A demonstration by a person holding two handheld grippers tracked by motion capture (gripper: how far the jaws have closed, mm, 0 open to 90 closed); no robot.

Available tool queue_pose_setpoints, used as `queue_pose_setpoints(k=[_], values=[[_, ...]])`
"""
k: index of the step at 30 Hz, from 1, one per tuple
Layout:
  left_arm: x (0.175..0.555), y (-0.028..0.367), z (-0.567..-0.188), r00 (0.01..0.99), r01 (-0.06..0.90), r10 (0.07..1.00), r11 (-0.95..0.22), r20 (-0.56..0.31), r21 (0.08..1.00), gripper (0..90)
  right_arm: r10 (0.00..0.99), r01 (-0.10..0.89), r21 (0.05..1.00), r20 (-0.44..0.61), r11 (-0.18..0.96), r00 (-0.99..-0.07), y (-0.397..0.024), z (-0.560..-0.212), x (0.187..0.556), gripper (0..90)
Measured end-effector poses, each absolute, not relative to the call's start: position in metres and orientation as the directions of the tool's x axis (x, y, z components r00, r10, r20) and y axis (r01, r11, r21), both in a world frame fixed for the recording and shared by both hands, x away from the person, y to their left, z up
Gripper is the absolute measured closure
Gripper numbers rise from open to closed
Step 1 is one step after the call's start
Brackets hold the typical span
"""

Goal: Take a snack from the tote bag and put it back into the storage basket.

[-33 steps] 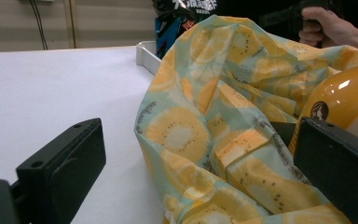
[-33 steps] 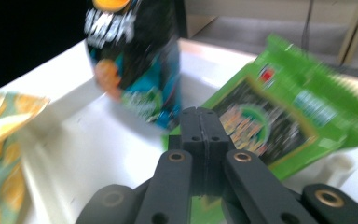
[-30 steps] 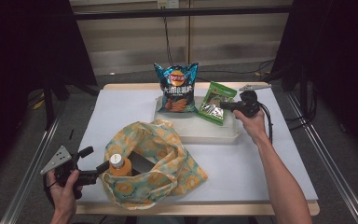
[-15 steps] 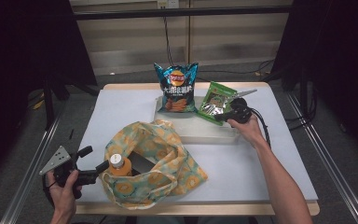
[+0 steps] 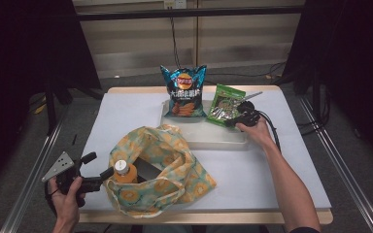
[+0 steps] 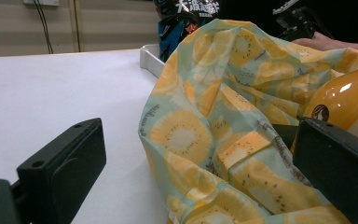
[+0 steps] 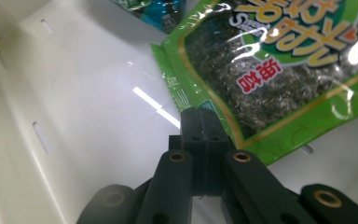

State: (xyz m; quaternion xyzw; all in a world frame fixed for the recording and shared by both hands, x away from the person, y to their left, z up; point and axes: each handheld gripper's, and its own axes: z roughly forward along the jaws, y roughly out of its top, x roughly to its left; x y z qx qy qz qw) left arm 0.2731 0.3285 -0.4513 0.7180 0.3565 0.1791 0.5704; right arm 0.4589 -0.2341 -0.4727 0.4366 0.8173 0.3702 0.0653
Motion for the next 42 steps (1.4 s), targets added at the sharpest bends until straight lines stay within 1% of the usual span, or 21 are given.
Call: queue_pose_setpoints(k=[12,17,19,26,28,31,33,36,38,39,41,42], values=[[0.273,0.329,-0.452,0.685,0.31,0.712,-0.091,-0.156,0.946,2.5,0.787,0.69,0.644,0.218,0.329,-0.578,-0.232,-0.475,0.474,90.0],[0.274,0.329,-0.453,0.684,0.312,0.712,-0.093,-0.156,0.946,2.5,0.807,0.688,0.646,0.186,0.33,-0.561,-0.231,-0.475,0.477,90.0],[0.274,0.329,-0.453,0.685,0.312,0.712,-0.093,-0.156,0.946,2.5,0.809,0.693,0.644,0.192,0.323,-0.555,-0.232,-0.476,0.478,90.0],[0.274,0.328,-0.453,0.687,0.314,0.709,-0.09,-0.161,0.945,2.5,0.803,0.669,0.674,0.19,0.312,-0.565,-0.234,-0.473,0.476,90.0],[0.273,0.328,-0.452,0.689,0.315,0.707,-0.096,-0.158,0.944,2.5,0.798,0.665,0.684,0.203,0.299,-0.568,-0.234,-0.471,0.475,89.7],[0.273,0.329,-0.452,0.697,0.312,0.702,-0.113,-0.146,0.943,2.5,0.786,0.645,0.705,0.204,0.295,-0.583,-0.233,-0.467,0.469,83.3],[0.273,0.327,-0.452,0.684,0.314,0.712,-0.088,-0.16,0.945,2.5,0.784,0.623,0.732,0.204,0.276,-0.587,-0.232,-0.462,0.463,80.7],[0.274,0.327,-0.453,0.69,0.317,0.705,-0.088,-0.166,0.944,2.5,0.776,0.592,0.762,0.199,0.26,-0.598,-0.231,-0.455,0.453,76.0],[0.274,0.326,-0.453,0.683,0.318,0.712,-0.088,-0.164,0.944,2.5,0.77,0.572,0.783,0.201,0.245,-0.605,-0.231,-0.45,0.446,72.1],[0.273,0.327,-0.452,0.681,0.319,0.714,-0.088,-0.164,0.944,2.5,0.77,0.56,0.793,0.195,0.241,-0.608,-0.23,-0.446,0.441,68.5],[0.273,0.327,-0.452,0.681,0.314,0.717,-0.099,-0.152,0.944,2.4,0.76,0.541,0.808,0.197,0.232,-0.62,-0.227,-0.441,0.434,66.4],[0.273,0.326,-0.452,0.68,0.318,0.715,-0.085,-0.164,0.944,2.4,0.754,0.53,0.817,0.195,0.229,-0.627,-0.225,-0.438,0.429,65.1]])
